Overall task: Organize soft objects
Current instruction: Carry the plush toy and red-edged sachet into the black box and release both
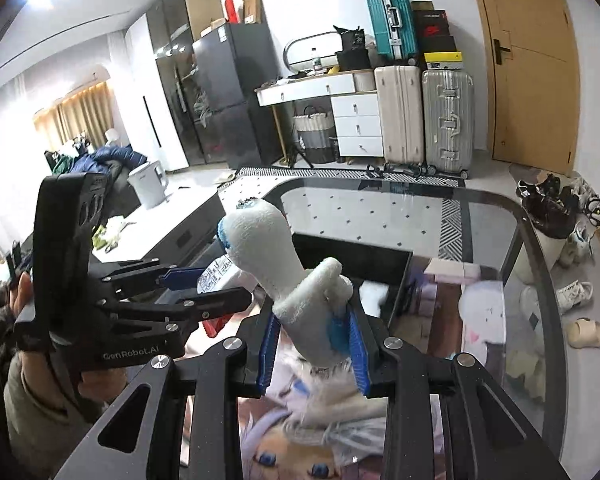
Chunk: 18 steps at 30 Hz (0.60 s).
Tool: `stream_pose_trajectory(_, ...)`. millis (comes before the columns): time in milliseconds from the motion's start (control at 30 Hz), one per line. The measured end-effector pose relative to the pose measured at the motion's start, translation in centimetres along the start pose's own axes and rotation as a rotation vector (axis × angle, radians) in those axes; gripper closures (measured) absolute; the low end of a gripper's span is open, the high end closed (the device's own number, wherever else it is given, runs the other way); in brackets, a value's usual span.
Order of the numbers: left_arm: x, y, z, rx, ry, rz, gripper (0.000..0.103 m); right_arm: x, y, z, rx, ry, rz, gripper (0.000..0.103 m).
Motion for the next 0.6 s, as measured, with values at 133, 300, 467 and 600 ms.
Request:
stream_pose_trajectory(133,-1.1,-0.4,-2.1,0.042,0.024,-0.032,0.06,0.2,-1.4,-1.6,-0.011,0.002,0.024,0.072)
stream_pose_trajectory(300,-2.8,-2.0,-4.0,0.074,0.053,-0.097,0.06,1.0,-4.2,-3.4,-0.041,-0.014,0.061,0.072)
stream_pose_trajectory(467,-3.5,-3.7,-5.3,0.079,0.057,-0.139,0.06,2.1,-6.9,-4.5,-0.071,-0.05,0.066,0.072)
stream_pose_trajectory(600,-3.9,-5.2,-5.6,0.052,0.073,-0.143,0.06,3.2,-9.0,-5.0,-0.106,-0.091,0.065,0.072)
Point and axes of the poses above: each gripper's, at about its wrist camera, not at the fingertips, and y roughly against the way its jaws point, x to its right, z to its underside, the point moved 4 cm from there along -y, roughly the way its jaws point, and after that the axes turned 13 degrees about -x, right-handed, at the moved point
